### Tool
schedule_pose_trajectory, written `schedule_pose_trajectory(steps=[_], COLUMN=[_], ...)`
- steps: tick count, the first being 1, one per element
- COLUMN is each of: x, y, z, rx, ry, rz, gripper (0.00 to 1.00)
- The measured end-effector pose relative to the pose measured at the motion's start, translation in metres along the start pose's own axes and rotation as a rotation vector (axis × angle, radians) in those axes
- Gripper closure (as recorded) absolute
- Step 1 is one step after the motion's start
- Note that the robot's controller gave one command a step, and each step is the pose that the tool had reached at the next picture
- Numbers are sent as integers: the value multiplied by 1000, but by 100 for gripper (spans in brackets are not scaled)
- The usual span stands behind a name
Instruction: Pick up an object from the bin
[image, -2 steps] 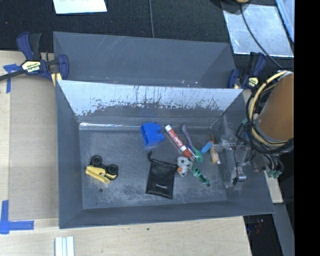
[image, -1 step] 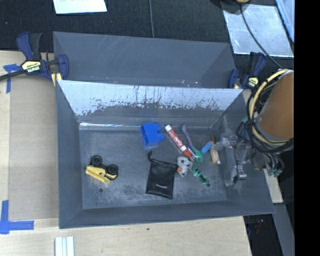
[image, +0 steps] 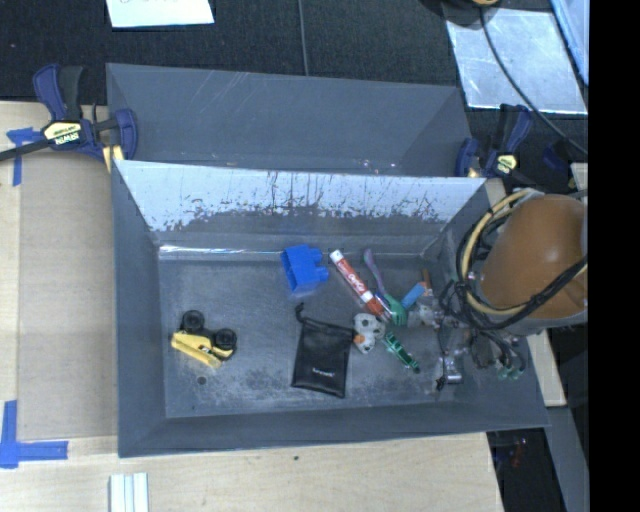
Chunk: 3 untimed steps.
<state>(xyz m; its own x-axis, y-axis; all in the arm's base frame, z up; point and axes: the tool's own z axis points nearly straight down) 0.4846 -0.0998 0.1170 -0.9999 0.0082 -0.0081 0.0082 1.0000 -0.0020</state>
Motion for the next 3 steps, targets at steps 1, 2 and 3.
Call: schedule_pose_trajectory(steps=[1, 2, 3], x=[2, -4, -14], y=[2, 23, 9], z=[20, 18, 48], rx=[0, 0, 1], ry=[-1, 0, -3], rz=[48, 354, 298], gripper=[0, 0, 0])
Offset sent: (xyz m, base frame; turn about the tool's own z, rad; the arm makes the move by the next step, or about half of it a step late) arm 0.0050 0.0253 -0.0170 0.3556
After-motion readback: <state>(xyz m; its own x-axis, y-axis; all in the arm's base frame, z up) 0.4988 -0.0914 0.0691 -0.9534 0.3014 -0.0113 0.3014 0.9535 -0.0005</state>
